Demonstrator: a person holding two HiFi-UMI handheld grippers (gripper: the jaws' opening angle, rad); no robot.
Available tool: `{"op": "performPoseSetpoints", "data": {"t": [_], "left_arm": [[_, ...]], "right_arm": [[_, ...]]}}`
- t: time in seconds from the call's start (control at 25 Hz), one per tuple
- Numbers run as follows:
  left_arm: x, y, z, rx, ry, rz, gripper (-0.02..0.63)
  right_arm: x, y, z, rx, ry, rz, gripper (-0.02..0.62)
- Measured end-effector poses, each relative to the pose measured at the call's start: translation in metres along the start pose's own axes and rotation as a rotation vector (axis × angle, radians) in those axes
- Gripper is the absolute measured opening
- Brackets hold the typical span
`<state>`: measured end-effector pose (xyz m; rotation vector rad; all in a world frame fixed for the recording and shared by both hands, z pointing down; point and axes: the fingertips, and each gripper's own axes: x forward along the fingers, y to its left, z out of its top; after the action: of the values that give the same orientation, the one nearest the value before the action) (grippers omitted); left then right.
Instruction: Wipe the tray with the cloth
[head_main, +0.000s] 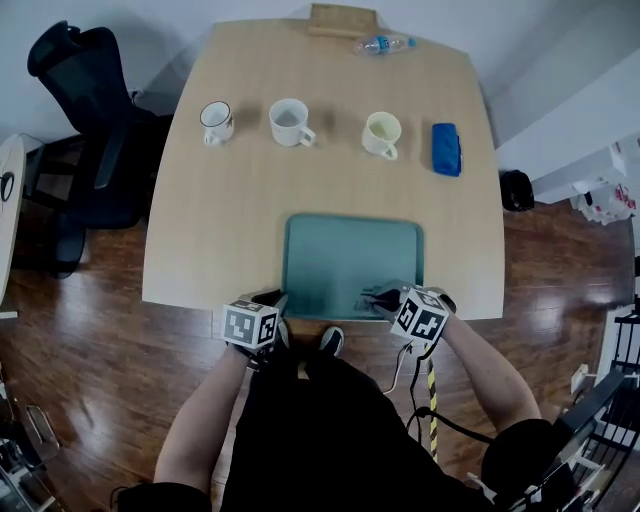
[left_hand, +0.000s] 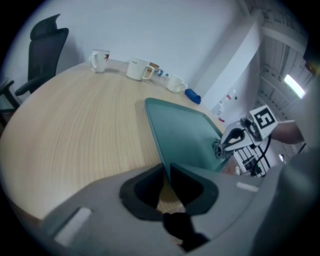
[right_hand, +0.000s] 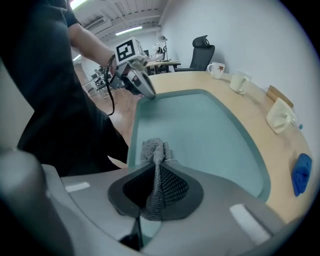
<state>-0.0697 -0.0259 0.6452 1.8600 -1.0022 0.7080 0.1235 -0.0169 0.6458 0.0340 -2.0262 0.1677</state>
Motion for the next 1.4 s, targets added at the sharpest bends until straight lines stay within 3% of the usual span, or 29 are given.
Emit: {"op": "performPoseSetpoints", "data": {"t": [0.28,0.6,0.76,1.0,1.16,1.28,1.4], "left_arm": [[0.001,-0.002,0.0,0.002,-0.001,0.004,0.049],[0.0,-0.001,0.001,-0.003,-0.004,0.012,0.049],[0.001,-0.001,0.0,0.004,0.006,0.01,0.049],[0.0,0.0,-0.001,0.003,0.011,0.001,0.049],[0.002,-0.001,0.0,0.007,0.015,0.0,0.049],[0.001,0.001,0.001,0.007,0.015,0.006,0.048],[0.0,0.001,0.0,0.01,0.018,0.013,0.048]], "right_arm": [[-0.014,-0.115,-0.008,0.114,0.027,-0.2,0.026],[-0.024,-0.183,-0.011,0.182,0.042,-0.338,0.026],[-0.028,-0.16,-0.011,0.113,0.071,-0.319,0.026],[-0.026,-0.044,-0.032,0.018,0.075,-0.122,0.026],[-0.028,0.018,-0.046,0.019,0.049,-0.007,0.026],[-0.027,0.021,-0.052,0.063,0.031,0.011,0.026],[-0.024,-0.004,-0.058,0.101,0.013,-0.007,0.028]]}}
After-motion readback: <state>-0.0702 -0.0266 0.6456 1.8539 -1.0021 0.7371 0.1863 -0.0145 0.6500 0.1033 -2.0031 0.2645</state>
